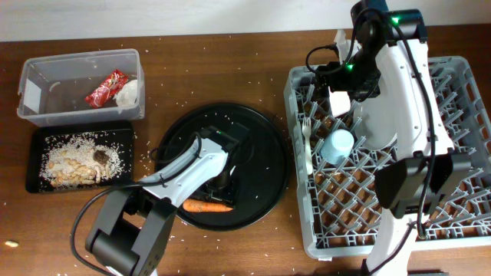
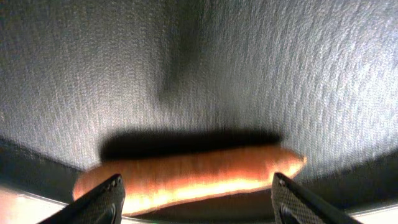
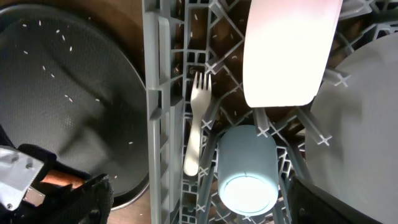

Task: Sort waste into correct bins and load items into the dishwasher rack
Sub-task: 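Reach the left gripper to the carrot and grasp it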

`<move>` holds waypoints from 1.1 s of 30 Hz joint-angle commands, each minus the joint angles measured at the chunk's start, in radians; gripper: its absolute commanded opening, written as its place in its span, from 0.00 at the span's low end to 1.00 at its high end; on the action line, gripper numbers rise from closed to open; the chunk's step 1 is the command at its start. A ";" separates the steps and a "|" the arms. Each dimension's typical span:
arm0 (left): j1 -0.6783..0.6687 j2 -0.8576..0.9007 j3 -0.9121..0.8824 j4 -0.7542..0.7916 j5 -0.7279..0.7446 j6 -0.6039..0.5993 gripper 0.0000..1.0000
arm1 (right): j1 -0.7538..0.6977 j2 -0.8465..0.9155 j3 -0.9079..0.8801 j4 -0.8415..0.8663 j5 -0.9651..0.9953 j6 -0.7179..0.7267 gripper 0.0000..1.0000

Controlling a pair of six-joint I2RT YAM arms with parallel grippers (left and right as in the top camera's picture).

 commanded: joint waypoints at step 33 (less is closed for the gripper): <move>0.072 -0.017 -0.150 0.121 -0.049 0.269 0.89 | 0.098 -0.118 0.016 -0.021 0.094 -0.005 0.99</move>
